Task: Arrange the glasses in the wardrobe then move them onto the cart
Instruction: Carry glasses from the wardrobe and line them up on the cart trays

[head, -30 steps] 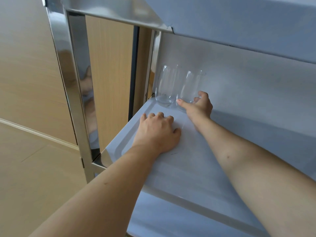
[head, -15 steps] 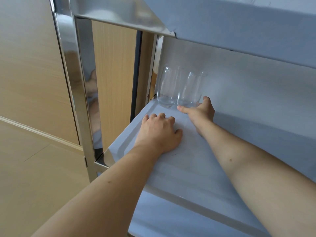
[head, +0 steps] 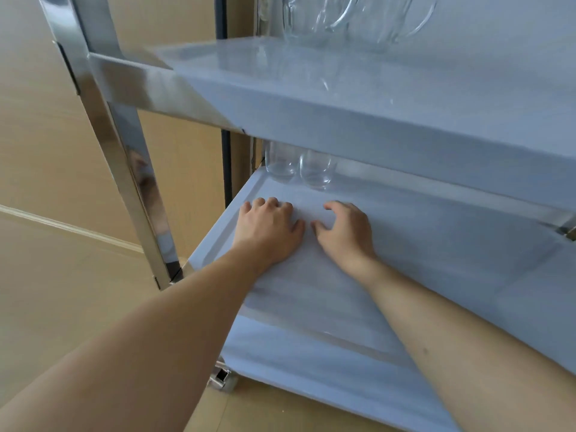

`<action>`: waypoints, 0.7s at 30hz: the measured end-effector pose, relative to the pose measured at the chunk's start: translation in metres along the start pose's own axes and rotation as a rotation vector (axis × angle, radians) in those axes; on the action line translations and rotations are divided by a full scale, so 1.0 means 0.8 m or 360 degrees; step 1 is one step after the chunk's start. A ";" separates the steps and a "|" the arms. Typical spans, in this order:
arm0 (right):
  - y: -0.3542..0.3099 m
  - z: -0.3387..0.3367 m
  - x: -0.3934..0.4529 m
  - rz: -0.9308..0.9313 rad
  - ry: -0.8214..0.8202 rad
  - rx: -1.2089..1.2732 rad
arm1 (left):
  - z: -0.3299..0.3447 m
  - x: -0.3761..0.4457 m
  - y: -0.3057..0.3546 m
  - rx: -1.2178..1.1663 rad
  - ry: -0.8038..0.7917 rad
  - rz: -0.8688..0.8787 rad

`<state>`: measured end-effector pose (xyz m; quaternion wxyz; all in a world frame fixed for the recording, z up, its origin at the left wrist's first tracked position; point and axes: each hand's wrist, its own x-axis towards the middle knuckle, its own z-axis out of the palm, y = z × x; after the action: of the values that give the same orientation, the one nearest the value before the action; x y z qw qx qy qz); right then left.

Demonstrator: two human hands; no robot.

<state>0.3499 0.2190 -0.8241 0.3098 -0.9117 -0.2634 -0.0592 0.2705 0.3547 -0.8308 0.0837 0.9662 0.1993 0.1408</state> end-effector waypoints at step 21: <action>-0.102 -0.247 -0.268 0.0372 -0.0969 -0.0235 | -0.275 -0.222 0.106 -0.0054 -0.1090 -0.0096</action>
<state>0.1354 0.0604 -0.6803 0.1547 -0.9315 -0.2324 0.2330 0.0776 0.2282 -0.6466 0.1661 0.9495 0.1857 -0.1908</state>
